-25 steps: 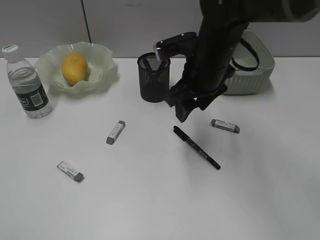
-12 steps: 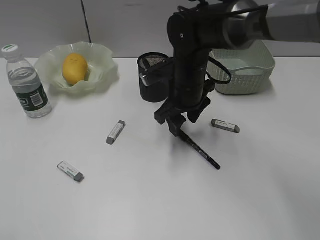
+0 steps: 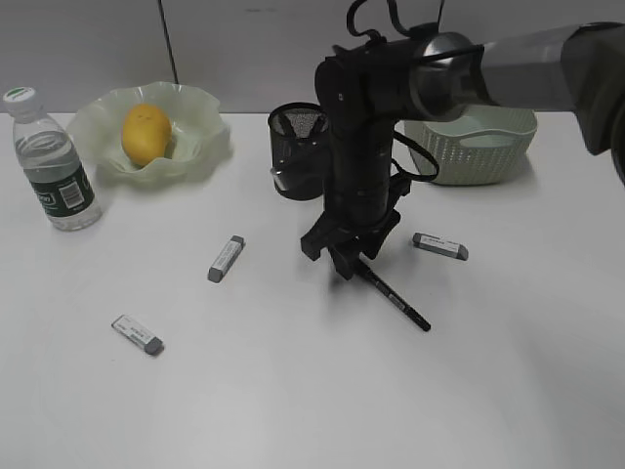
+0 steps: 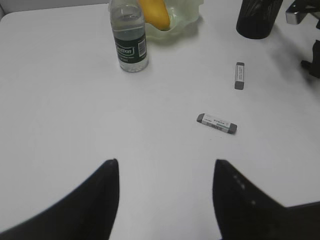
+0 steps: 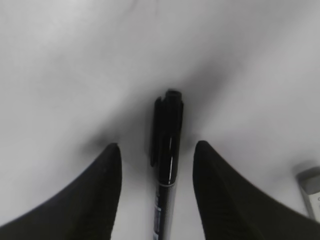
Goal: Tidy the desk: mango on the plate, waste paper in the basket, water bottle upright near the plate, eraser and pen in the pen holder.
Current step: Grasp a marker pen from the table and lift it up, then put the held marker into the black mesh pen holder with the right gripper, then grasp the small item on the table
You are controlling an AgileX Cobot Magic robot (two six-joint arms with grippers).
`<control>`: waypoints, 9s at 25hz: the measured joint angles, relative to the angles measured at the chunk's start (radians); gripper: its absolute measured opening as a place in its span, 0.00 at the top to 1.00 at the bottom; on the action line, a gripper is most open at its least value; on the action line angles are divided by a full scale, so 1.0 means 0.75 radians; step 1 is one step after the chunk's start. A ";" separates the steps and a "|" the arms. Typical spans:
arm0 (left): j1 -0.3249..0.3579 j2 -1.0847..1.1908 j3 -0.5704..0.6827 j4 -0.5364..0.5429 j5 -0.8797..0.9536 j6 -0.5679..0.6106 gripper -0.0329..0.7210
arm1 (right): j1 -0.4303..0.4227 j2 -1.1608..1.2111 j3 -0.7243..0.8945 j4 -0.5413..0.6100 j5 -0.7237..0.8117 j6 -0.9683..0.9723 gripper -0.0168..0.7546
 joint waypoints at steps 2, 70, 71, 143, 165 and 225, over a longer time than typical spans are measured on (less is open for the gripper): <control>0.000 0.000 0.000 0.000 0.000 0.000 0.36 | 0.000 0.011 0.000 0.000 0.001 -0.010 0.51; 0.000 0.000 0.000 0.000 -0.003 0.000 0.38 | -0.002 -0.394 0.668 0.296 -2.326 -0.185 0.79; 0.000 0.000 0.000 0.000 -0.003 0.000 0.38 | -0.007 -0.366 0.644 0.298 -2.326 -0.195 0.79; 0.000 0.000 0.000 0.000 -0.004 -0.003 0.38 | -0.065 -2.665 1.617 0.135 -0.112 0.062 0.31; 0.000 1.076 -0.173 -0.373 -0.161 -0.005 0.38 | -0.065 -2.892 1.656 0.135 -0.147 0.064 0.34; -0.369 2.403 -0.551 0.146 -0.685 -1.334 0.74 | -0.065 -2.892 1.659 0.134 -0.160 0.073 0.34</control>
